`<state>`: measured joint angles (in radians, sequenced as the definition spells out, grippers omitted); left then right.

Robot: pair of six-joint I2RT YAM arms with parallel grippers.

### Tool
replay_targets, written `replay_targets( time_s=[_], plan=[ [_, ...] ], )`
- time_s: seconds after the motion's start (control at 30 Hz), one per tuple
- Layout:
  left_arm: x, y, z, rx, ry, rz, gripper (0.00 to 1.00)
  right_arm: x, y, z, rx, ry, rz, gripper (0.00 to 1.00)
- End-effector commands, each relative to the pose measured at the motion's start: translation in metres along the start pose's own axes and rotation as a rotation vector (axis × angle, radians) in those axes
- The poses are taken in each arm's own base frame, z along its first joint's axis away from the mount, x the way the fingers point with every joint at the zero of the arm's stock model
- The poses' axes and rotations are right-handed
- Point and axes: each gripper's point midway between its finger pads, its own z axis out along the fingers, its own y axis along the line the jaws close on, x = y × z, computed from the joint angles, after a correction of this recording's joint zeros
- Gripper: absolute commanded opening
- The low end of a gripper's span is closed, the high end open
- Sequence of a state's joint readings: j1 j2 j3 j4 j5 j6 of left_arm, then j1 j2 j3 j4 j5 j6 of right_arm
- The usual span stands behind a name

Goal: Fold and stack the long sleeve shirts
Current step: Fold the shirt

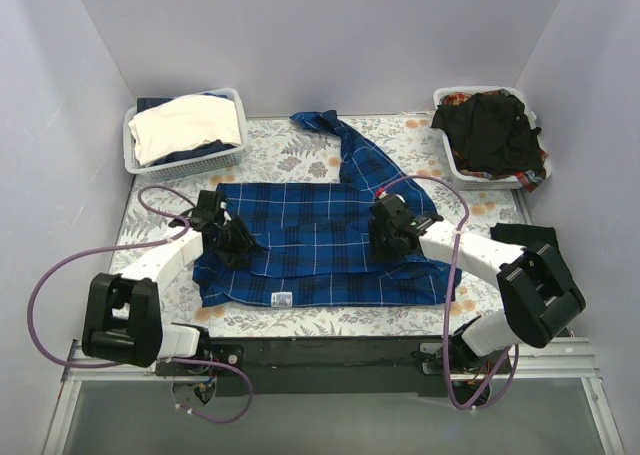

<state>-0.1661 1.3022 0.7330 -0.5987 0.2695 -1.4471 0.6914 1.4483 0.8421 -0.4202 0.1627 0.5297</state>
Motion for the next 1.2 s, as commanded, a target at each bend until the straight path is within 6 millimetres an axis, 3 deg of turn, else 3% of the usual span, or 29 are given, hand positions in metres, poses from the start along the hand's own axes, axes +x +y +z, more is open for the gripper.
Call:
replay_targets(
  time_s=[0.0, 0.17, 0.37, 0.5, 0.67, 0.77, 0.83, 0.9, 0.93, 1.0, 1.03, 1.07, 1.13, 1.17],
  plan=[
    [0.005, 0.017, 0.017, -0.085, -0.015, -0.069, 0.47, 0.016, -0.019, 0.009, 0.070, 0.041, 0.090, 0.47],
    [0.009, 0.054, 0.019, -0.244, -0.049, -0.117, 0.50, 0.054, -0.038, 0.019, 0.103, 0.152, 0.147, 0.44],
    [0.034, 0.082, 0.016, -0.316, -0.009, -0.175, 0.52, 0.082, -0.046, 0.009, 0.091, 0.202, 0.176, 0.44],
    [0.043, 0.063, 0.003, -0.256, 0.043, -0.229, 0.52, 0.099, -0.051, -0.001, 0.089, 0.240, 0.180, 0.44],
    [0.053, 0.060, -0.020, -0.236, 0.038, -0.289, 0.52, 0.112, -0.053, -0.015, 0.070, 0.263, 0.173, 0.44],
    [0.033, 0.045, -0.047, -0.179, -0.085, -0.266, 0.53, 0.098, -0.051, -0.027, 0.058, 0.226, 0.145, 0.44],
    [-0.003, 0.024, -0.074, -0.130, -0.245, -0.215, 0.60, 0.070, -0.043, -0.043, 0.035, 0.144, 0.134, 0.44],
    [-0.025, 0.012, -0.086, -0.123, -0.315, -0.166, 0.64, 0.046, -0.041, -0.056, 0.032, 0.063, 0.104, 0.47],
    [-0.044, -0.001, -0.088, -0.132, -0.336, -0.156, 0.66, 0.020, -0.035, -0.070, 0.008, -0.012, 0.102, 0.48],
    [-0.062, -0.012, -0.083, -0.143, -0.326, -0.136, 0.66, -0.001, -0.037, -0.079, 0.024, -0.062, 0.077, 0.51],
    [-0.077, -0.029, -0.084, -0.108, -0.345, -0.126, 0.66, -0.025, -0.034, -0.089, 0.015, -0.112, 0.086, 0.51],
    [-0.086, -0.029, -0.066, -0.141, -0.315, -0.127, 0.66, -0.035, -0.034, -0.091, 0.016, -0.126, 0.082, 0.52],
    [-0.109, -0.047, -0.060, -0.109, -0.334, -0.110, 0.65, -0.062, -0.037, -0.093, 0.032, -0.152, 0.077, 0.53],
    [-0.117, -0.043, -0.043, -0.140, -0.304, -0.123, 0.65, -0.072, -0.039, -0.093, 0.039, -0.162, 0.073, 0.53]
  ],
)
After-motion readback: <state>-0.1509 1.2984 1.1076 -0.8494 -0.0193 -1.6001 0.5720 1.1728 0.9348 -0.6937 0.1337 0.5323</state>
